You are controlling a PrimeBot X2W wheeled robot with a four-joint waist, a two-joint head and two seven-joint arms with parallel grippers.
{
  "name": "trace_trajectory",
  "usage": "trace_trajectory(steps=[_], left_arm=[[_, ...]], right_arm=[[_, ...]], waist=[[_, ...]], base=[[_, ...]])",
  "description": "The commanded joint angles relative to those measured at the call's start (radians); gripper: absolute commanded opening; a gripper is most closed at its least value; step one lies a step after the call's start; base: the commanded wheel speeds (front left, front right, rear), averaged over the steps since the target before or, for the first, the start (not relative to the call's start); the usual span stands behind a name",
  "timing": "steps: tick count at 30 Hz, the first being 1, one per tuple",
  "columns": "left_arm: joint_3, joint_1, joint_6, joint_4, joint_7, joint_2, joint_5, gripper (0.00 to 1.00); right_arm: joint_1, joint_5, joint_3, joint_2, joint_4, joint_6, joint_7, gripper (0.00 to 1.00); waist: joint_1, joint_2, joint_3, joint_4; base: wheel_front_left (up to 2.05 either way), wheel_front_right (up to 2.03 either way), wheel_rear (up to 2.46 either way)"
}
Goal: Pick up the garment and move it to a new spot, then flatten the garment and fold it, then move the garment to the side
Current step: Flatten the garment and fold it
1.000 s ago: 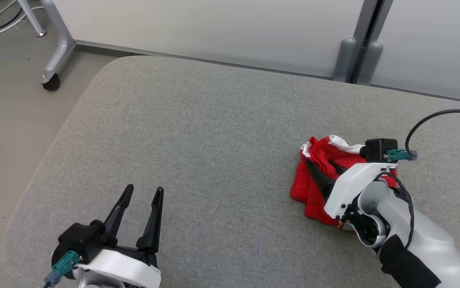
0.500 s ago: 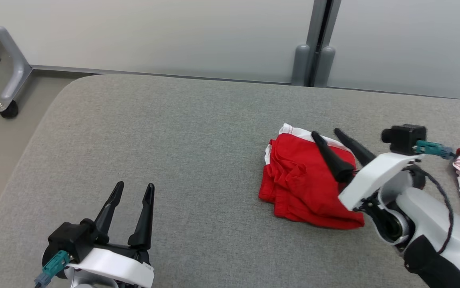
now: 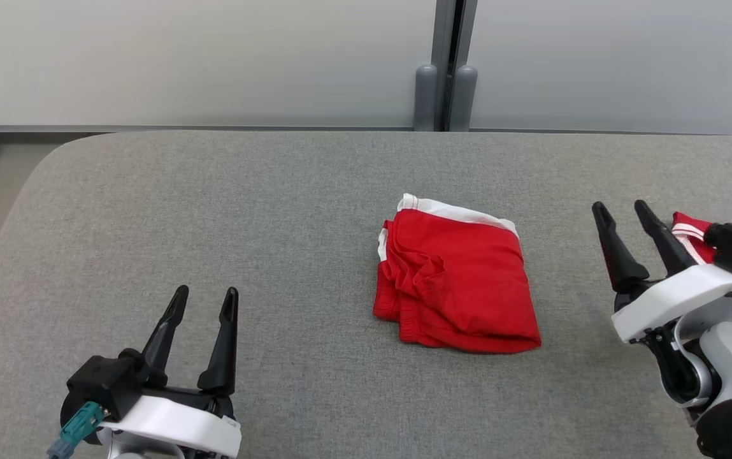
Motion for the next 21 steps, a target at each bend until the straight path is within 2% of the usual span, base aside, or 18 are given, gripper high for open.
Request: trace_trajectory(steps=[1, 5, 6, 7, 8, 16, 21], left_arm=[[0.004, 0.001, 0.001, -0.004, -0.005, 0.002, 0.009, 1.0], [-0.007, -0.014, -0.005, -0.004, -0.004, 0.0, 0.013, 1.0], [-0.008, -0.016, -0.005, -0.003, -0.004, -0.001, 0.014, 1.0], [-0.011, -0.02, -0.005, -0.003, -0.003, -0.002, 0.015, 1.0], [-0.012, -0.023, -0.006, -0.002, -0.003, -0.004, 0.015, 1.0], [-0.018, -0.033, -0.011, 0.008, -0.002, -0.011, 0.014, 1.0], [-0.019, -0.032, -0.012, 0.017, -0.003, -0.014, 0.008, 1.0]], right_arm=[[0.011, -0.012, -0.007, 0.015, 0.007, 0.0, -0.003, 1.0], [0.0, -0.04, 0.0, 0.066, 0.073, 0.0, 0.061, 0.98], [-0.01, -0.046, 0.01, 0.08, 0.093, 0.0, 0.083, 0.67], [-0.024, -0.043, 0.018, 0.096, 0.114, 0.0, 0.098, 0.45], [-0.037, -0.043, 0.024, 0.106, 0.141, 0.0, 0.109, 0.0], [-0.112, -0.039, 0.113, 0.218, 0.344, 0.0, 0.146, 0.0], [-0.118, -0.022, 0.226, 0.292, 0.365, 0.0, 0.156, 0.0]], waist=[[0.0, 0.0, 0.005, 0.0], [0.0, 0.0, 0.013, 0.021], [0.0, 0.0, 0.015, 0.03], [0.0, 0.0, 0.018, 0.039], [0.0, 0.0, 0.02, 0.049], [0.0, 0.0, 0.037, 0.121], [0.0, 0.0, 0.039, 0.144]], base=[[0.0, 0.0, 0.0], [0.0, 0.0, 0.0], [0.0, 0.0, 0.0], [0.0, 0.0, 0.0], [0.0, 0.0, 0.0], [0.0, 0.0, 0.0], [0.0, 0.0, 0.0]])
